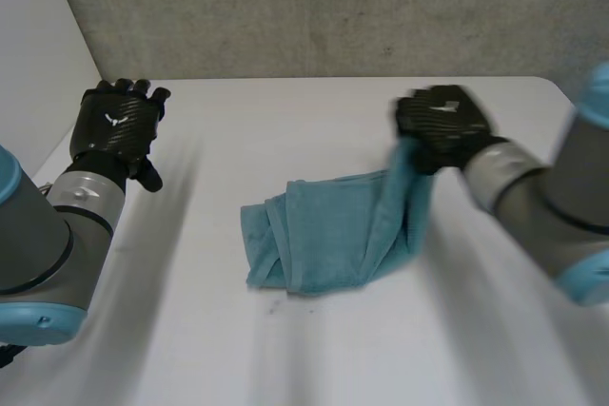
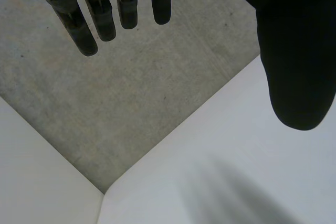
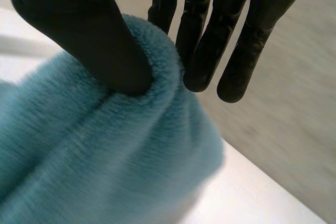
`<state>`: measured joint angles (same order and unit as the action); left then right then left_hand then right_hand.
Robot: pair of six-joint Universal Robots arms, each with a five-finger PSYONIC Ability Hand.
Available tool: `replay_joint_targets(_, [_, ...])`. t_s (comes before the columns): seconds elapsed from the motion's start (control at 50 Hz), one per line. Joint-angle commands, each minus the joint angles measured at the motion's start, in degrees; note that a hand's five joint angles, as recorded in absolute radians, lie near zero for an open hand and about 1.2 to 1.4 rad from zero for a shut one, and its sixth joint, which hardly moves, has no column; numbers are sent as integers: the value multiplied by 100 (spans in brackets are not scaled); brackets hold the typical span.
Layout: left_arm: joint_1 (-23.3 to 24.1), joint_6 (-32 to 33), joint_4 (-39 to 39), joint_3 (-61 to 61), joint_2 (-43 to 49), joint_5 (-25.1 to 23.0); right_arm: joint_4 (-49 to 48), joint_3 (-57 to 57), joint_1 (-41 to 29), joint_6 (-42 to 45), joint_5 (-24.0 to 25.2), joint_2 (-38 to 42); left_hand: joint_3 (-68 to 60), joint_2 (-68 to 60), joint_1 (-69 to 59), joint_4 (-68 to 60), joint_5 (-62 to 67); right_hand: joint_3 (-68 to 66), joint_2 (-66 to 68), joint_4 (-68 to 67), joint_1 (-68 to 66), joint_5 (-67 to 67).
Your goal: Fold the laundry
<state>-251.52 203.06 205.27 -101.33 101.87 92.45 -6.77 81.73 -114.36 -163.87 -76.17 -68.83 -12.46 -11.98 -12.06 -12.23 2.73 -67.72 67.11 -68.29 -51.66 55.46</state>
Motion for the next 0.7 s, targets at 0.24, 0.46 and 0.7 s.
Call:
replay_joint_targets(0.24, [314,-874,-137,404,-10,27,589,-869,-1809,-22,269,1557,246,198,206,223,-273,1727,-1665,1783,121,-1500])
replay_joint_targets(0.46, [1465,-1366,-453,1582,1072,53,589,-570,-869,-778,-372,177,224,177,184,202,-252,5772,-5711,5829,4166,-5546])
replay_joint_targets(0.7, [2195,-2491,-1990,2566,2231,298,1115,-789,-254,-1525,-118,851,106,59,67,84,-134,5772,-5711,5829,4166,-5546])
